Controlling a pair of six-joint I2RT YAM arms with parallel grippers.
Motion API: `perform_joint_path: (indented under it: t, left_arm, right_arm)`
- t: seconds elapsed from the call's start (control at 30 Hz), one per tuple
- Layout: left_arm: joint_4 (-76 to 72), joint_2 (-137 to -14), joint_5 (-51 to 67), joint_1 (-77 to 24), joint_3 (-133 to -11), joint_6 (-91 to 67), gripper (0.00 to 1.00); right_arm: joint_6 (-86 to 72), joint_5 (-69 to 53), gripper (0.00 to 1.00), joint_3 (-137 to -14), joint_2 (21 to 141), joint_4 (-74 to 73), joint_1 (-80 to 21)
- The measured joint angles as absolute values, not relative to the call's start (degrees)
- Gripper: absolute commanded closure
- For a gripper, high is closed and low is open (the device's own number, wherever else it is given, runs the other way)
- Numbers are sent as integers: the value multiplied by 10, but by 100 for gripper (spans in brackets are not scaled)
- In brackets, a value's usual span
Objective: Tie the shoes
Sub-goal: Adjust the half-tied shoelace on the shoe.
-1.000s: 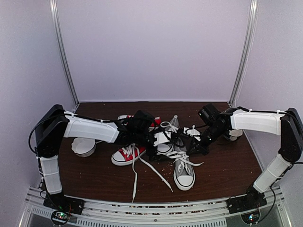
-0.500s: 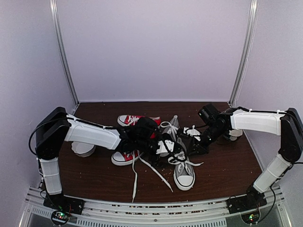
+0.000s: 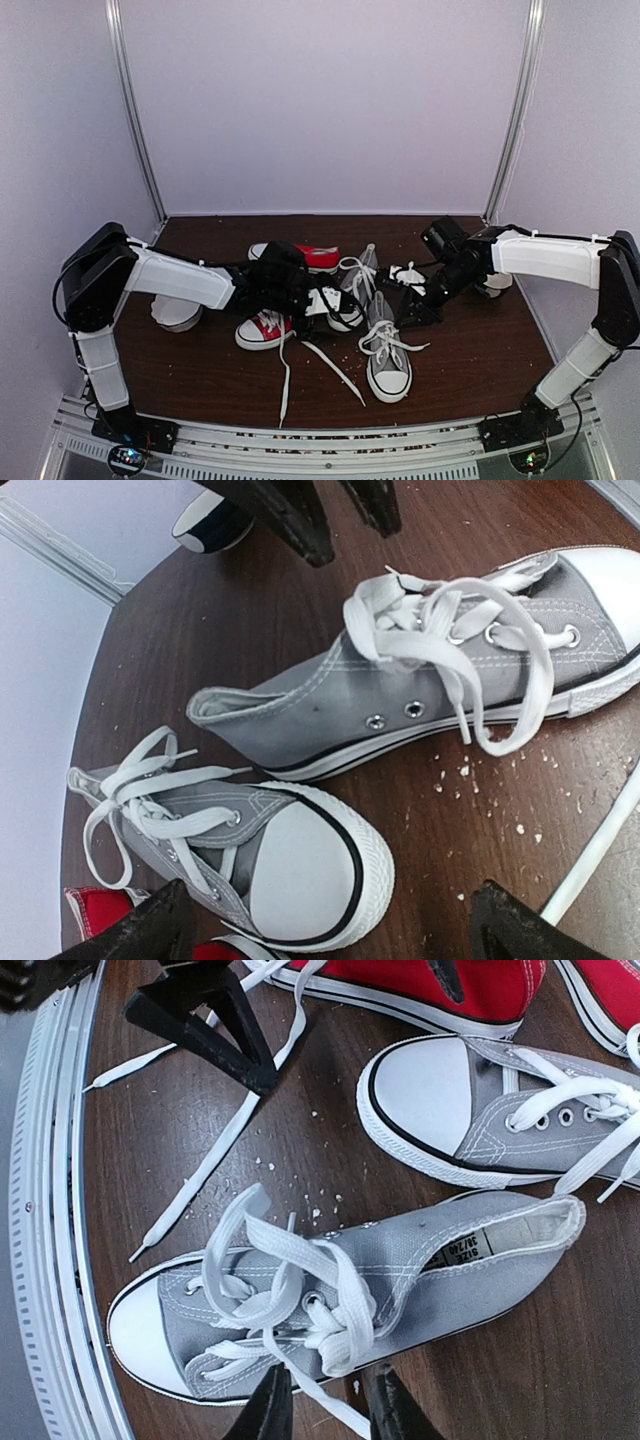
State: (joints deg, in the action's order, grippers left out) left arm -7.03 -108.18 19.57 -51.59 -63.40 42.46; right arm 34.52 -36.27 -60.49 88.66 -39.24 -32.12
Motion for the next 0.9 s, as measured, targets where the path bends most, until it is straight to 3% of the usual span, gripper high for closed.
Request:
perform_joint_path:
  t: [0.4,0.9]
  left_arm:
    - [-116,-1119,78,-667,-707,358,2]
    - [-117,-1153,27,-659,-741,343,4]
  right_arm:
    - [342,-360,69,-605,883,-383,-321]
    - [336,-362,69,-605,929,-362,-321]
